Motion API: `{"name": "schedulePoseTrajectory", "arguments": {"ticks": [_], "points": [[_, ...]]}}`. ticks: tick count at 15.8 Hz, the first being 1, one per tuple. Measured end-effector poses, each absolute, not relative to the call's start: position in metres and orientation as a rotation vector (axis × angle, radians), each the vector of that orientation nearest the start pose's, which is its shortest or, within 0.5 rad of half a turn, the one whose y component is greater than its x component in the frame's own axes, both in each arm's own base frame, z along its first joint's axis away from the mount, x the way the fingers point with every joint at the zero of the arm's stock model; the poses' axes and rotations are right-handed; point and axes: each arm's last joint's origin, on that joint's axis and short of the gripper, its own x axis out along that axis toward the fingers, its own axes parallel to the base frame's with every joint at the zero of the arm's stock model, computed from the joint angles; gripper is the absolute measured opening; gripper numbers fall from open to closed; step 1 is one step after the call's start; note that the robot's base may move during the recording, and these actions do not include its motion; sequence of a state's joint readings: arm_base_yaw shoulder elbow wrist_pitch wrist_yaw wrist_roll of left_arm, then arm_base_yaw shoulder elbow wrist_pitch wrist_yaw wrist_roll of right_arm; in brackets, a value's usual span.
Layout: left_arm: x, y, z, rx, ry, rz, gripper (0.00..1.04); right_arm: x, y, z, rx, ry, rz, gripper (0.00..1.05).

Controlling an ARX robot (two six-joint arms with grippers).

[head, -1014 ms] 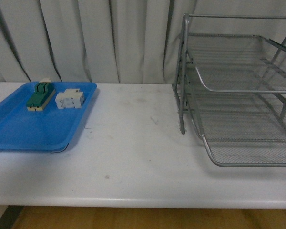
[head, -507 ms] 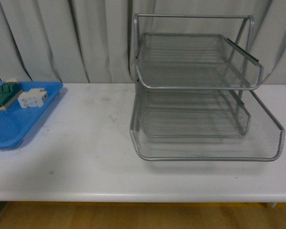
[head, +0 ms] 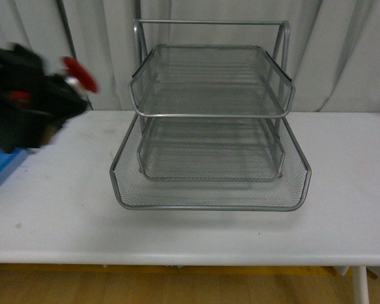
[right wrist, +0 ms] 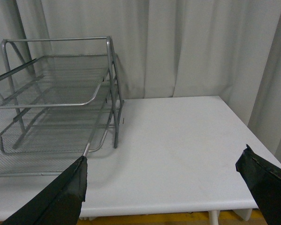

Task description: Place button on rack with both arms

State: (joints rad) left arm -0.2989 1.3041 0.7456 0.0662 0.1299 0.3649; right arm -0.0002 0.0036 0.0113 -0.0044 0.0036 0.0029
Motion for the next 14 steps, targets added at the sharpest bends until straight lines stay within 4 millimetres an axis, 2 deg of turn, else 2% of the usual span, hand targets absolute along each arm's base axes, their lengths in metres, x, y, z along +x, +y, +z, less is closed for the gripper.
{"name": "schedulePoseTrajectory", "arguments": {"ticks": [2, 4, 7, 9, 10, 12, 14], "points": [[0.294, -0.141, 0.220, 0.469, 0.436, -0.664, 0.36, 0.097, 0.000, 0.167, 0.002, -0.004, -0.003, 0.98], [0.322, -0.175, 0.190, 0.529, 0.517, -0.735, 0.36, 0.097, 0.000, 0.167, 0.002, -0.004, -0.003, 0.98], [0.357, -0.188, 0.147, 0.515, 0.646, -0.734, 0.36, 0.097, 0.000, 0.167, 0.003, -0.004, -0.003, 0.98], [0.368, -0.192, 0.148, 0.483, 0.641, -0.719, 0.36, 0.097, 0.000, 0.167, 0.002, -0.004, -0.003, 0.98], [0.371, -0.193, 0.153, 0.467, 0.637, -0.714, 0.41, 0.097, 0.000, 0.167, 0.002, -0.004, -0.003, 0.98], [0.371, -0.193, 0.153, 0.432, 0.637, -0.735, 0.63, 0.097, 0.000, 0.167, 0.002, -0.004, -0.003, 0.98], [0.361, -0.181, 0.159, 0.398, 0.621, -0.741, 0.87, 0.097, 0.000, 0.167, 0.002, -0.004, -0.003, 0.98]]}}
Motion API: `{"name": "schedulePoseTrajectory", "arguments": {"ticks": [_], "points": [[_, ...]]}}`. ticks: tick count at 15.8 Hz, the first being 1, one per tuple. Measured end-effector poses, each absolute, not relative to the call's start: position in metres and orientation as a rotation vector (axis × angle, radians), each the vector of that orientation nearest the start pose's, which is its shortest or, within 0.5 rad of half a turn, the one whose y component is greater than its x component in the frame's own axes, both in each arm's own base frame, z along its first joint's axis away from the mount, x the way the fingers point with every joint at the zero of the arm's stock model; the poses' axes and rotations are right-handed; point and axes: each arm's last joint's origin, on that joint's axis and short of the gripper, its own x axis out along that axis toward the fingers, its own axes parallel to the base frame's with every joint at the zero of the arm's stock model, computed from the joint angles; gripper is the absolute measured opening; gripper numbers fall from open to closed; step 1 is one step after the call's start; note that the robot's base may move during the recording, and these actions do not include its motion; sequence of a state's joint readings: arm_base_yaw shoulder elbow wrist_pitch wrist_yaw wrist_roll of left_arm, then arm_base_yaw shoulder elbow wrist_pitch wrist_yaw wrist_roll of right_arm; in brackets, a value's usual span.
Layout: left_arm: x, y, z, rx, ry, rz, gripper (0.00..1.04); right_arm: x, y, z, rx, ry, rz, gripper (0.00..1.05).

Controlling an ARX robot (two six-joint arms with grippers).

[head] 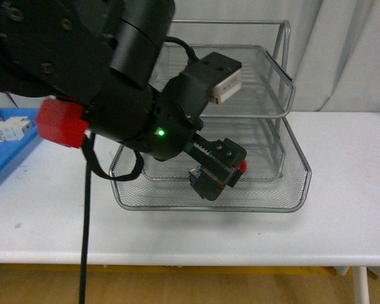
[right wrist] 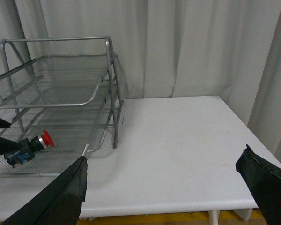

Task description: Place button on rack with both arms

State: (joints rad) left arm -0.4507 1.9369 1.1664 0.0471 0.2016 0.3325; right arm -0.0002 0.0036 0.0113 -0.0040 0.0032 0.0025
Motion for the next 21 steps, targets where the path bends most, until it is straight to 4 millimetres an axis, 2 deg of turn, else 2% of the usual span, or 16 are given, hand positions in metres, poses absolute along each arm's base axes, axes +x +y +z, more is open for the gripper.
{"name": "schedulePoseTrajectory", "arguments": {"ticks": [1, 2, 4, 5, 6, 7, 8, 9, 10, 12, 14, 15, 21], "points": [[0.355, -0.172, 0.169, 0.361, 0.590, -0.732, 0.97, 0.097, 0.000, 0.167, 0.002, -0.004, -0.003, 0.98], [0.352, -0.168, 0.176, 0.344, 0.558, -0.729, 1.00, 0.097, 0.000, 0.167, 0.002, -0.004, -0.003, 0.98], [0.341, -0.155, 0.198, 0.276, 0.476, -0.728, 0.97, 0.097, 0.000, 0.167, 0.002, -0.004, -0.003, 0.98], [0.327, -0.137, 0.220, 0.213, 0.377, -0.699, 0.98, 0.097, 0.000, 0.167, 0.002, -0.004, -0.003, 0.98], [0.311, -0.125, 0.236, 0.163, 0.254, -0.618, 0.96, 0.097, 0.000, 0.167, 0.002, -0.004, -0.003, 0.98], [0.298, -0.114, 0.241, 0.103, 0.075, -0.349, 0.83, 0.097, 0.000, 0.167, 0.002, -0.004, 0.000, 0.98], [0.280, -0.095, 0.225, 0.054, 0.025, -0.133, 0.70, 0.097, 0.000, 0.167, 0.002, -0.004, -0.001, 0.98], [0.266, -0.077, 0.208, 0.038, 0.033, -0.025, 0.58, 0.097, 0.000, 0.167, 0.003, -0.003, -0.001, 0.98], [0.258, -0.067, 0.203, 0.034, 0.034, -0.002, 0.51, 0.097, 0.000, 0.167, 0.003, -0.004, -0.001, 0.98], [0.231, -0.048, 0.203, 0.003, -0.014, 0.008, 0.23, 0.097, 0.000, 0.167, 0.002, -0.004, -0.001, 0.98], [0.215, -0.038, 0.193, 0.008, 0.007, -0.007, 0.03, 0.097, 0.000, 0.167, 0.003, -0.004, -0.001, 0.98], [0.205, -0.032, 0.186, 0.007, 0.023, 0.000, 0.02, 0.097, 0.000, 0.167, 0.002, -0.004, -0.001, 0.98], [0.167, -0.013, 0.175, 0.005, 0.017, 0.003, 0.02, 0.097, 0.000, 0.167, 0.002, -0.004, -0.001, 0.98]]}}
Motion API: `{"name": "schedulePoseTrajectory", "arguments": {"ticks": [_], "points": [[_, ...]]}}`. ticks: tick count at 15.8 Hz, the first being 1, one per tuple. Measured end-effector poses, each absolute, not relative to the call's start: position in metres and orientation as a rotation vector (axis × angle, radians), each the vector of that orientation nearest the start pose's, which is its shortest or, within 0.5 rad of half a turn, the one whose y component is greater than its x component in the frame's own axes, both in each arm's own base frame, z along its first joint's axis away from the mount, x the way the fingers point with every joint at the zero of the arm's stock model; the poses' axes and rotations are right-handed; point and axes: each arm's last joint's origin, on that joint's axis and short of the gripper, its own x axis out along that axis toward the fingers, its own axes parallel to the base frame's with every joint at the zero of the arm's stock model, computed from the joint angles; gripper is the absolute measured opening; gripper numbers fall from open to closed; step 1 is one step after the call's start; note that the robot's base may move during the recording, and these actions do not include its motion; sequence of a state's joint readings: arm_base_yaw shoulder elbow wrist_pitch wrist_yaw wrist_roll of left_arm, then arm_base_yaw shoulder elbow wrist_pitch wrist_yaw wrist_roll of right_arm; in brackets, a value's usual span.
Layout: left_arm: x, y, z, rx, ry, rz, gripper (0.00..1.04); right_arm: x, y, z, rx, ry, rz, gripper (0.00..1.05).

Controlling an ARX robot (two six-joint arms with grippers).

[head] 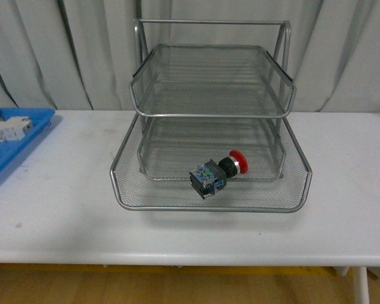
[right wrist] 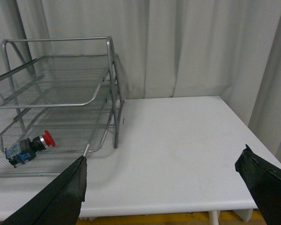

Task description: Place button on rack with both arms

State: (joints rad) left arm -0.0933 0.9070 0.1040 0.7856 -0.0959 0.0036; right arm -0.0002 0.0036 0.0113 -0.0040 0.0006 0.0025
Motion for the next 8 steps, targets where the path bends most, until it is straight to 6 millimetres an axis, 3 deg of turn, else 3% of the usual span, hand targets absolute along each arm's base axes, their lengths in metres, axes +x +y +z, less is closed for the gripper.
{"name": "schedulePoseTrajectory", "arguments": {"ticks": [5, 8], "points": [[0.146, 0.000, 0.158, 0.003, 0.039, 0.004, 0.02, 0.097, 0.000, 0.167, 0.003, -0.004, -0.001, 0.98], [0.139, 0.000, 0.165, 0.003, 0.005, -0.001, 0.02, 0.097, 0.000, 0.167, 0.003, -0.004, -0.001, 0.98]]}}
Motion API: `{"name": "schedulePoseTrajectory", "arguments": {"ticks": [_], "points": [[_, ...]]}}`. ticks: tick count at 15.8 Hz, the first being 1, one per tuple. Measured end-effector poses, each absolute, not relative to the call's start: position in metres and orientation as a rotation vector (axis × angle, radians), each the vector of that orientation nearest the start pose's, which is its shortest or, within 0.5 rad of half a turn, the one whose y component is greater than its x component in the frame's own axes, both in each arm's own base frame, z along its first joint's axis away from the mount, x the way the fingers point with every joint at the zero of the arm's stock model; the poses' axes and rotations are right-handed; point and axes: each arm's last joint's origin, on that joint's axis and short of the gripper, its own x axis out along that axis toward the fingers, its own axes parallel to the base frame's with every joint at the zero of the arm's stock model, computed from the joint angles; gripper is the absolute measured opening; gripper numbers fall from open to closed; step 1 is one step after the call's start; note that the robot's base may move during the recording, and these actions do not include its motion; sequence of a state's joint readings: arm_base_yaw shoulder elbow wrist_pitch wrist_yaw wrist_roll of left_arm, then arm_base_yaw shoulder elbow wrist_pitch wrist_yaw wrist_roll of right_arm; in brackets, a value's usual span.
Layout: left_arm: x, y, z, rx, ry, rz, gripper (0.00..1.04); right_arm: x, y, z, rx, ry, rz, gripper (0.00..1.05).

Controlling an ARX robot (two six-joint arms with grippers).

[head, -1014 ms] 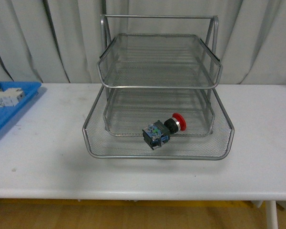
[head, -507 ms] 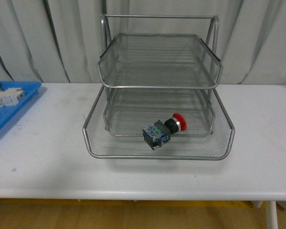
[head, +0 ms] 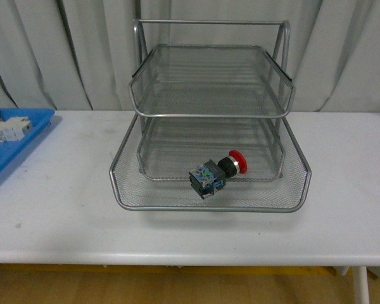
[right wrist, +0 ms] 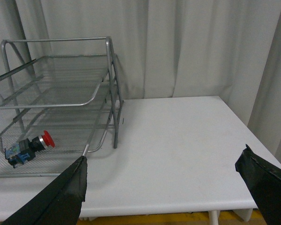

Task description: Place button on rack with both arms

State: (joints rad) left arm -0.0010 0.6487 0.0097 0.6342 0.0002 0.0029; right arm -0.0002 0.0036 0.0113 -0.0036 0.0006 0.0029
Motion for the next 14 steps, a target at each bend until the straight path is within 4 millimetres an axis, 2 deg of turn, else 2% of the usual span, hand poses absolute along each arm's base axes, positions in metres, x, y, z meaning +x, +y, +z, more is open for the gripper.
{"name": "schedulePoseTrajectory", "arguments": {"ticks": [14], "points": [[0.111, 0.000, 0.169, 0.003, -0.011, -0.001, 0.02, 0.097, 0.000, 0.167, 0.002, -0.004, -0.001, 0.98]]}}
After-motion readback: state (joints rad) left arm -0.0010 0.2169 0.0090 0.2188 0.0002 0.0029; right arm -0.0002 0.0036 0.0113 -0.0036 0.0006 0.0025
